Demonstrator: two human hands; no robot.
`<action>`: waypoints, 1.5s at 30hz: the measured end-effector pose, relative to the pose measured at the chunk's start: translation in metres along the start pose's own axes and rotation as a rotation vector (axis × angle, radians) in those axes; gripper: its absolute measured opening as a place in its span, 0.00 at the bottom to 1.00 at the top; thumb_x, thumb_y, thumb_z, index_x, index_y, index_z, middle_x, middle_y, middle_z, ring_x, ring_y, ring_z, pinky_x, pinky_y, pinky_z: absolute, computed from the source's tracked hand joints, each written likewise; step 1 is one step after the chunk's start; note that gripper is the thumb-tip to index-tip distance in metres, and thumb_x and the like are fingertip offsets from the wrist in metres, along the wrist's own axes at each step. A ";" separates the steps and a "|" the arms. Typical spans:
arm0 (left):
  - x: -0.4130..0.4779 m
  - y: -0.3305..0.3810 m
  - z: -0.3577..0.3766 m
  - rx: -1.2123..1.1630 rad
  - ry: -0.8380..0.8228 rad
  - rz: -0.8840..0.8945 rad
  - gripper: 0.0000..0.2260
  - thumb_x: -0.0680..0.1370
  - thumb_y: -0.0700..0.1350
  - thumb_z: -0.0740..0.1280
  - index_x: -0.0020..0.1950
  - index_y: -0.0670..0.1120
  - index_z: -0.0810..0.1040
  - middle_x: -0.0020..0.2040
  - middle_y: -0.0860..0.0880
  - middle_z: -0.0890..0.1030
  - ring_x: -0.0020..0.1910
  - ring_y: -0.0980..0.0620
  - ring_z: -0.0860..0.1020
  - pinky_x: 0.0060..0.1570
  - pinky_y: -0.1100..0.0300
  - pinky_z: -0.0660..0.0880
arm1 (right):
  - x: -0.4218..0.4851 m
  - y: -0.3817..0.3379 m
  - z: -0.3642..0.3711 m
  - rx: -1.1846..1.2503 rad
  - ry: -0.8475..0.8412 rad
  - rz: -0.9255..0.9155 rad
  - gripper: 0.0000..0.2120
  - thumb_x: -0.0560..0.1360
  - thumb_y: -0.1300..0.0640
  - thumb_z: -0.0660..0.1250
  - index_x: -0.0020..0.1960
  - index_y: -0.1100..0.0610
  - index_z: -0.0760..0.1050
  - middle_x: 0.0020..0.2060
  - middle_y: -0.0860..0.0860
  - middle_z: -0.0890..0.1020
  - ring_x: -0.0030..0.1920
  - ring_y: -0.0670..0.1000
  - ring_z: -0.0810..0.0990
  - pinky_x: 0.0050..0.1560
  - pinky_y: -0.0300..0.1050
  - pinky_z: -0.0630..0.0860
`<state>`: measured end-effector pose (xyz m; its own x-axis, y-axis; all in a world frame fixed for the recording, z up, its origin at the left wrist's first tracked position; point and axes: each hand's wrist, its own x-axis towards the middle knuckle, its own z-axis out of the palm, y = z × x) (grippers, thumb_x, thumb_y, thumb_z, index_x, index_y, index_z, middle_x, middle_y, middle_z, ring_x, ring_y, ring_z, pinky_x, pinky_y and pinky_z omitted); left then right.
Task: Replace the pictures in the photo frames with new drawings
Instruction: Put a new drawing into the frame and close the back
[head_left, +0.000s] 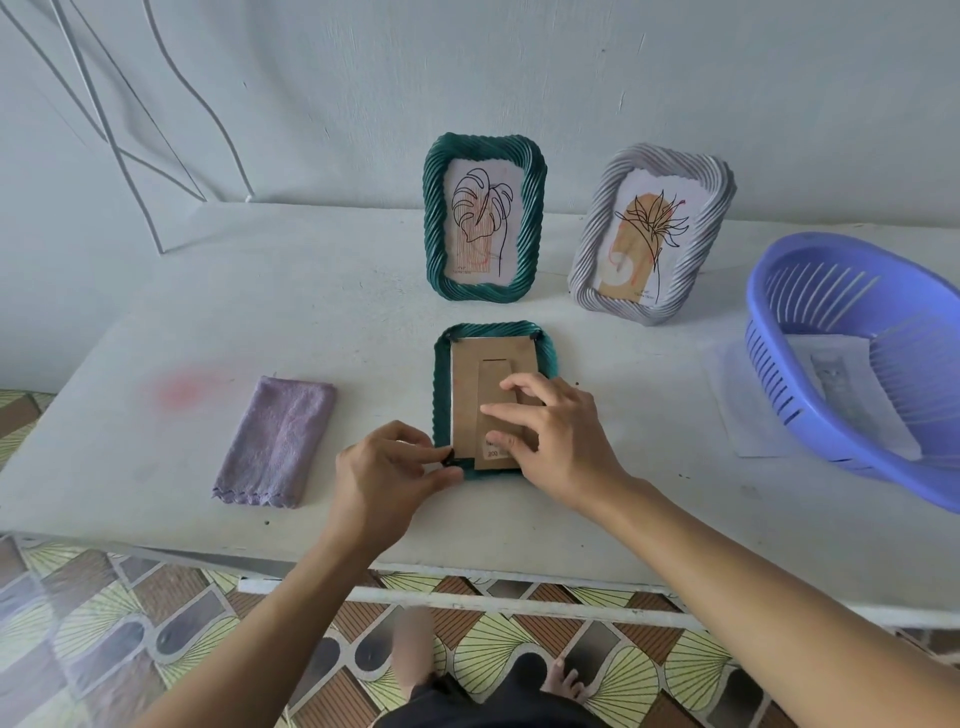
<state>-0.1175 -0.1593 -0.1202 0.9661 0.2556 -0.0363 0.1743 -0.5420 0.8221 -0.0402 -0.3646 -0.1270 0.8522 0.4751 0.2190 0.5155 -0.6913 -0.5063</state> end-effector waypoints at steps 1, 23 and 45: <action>0.002 0.000 -0.001 -0.024 -0.017 -0.026 0.09 0.63 0.53 0.82 0.41 0.55 0.88 0.41 0.59 0.82 0.35 0.56 0.79 0.38 0.64 0.71 | 0.000 0.000 0.000 0.001 0.001 -0.001 0.14 0.75 0.48 0.72 0.60 0.46 0.82 0.62 0.47 0.77 0.59 0.54 0.76 0.60 0.55 0.68; 0.011 0.016 -0.007 0.229 -0.031 0.180 0.04 0.69 0.51 0.80 0.40 0.54 0.87 0.38 0.58 0.80 0.32 0.57 0.78 0.35 0.54 0.76 | 0.000 0.002 -0.004 0.108 0.013 0.024 0.16 0.75 0.46 0.72 0.61 0.48 0.82 0.62 0.46 0.77 0.61 0.49 0.76 0.62 0.56 0.70; 0.019 0.024 -0.015 0.458 -0.162 0.468 0.06 0.72 0.48 0.78 0.36 0.53 0.85 0.36 0.59 0.75 0.30 0.59 0.73 0.38 0.59 0.70 | -0.003 0.000 -0.006 0.056 0.141 0.079 0.16 0.75 0.42 0.70 0.55 0.52 0.81 0.44 0.44 0.75 0.49 0.48 0.76 0.49 0.52 0.77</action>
<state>-0.0979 -0.1559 -0.0929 0.9696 -0.1926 0.1513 -0.2410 -0.8603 0.4492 -0.0424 -0.3690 -0.1225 0.8958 0.3371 0.2896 0.4443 -0.6900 -0.5714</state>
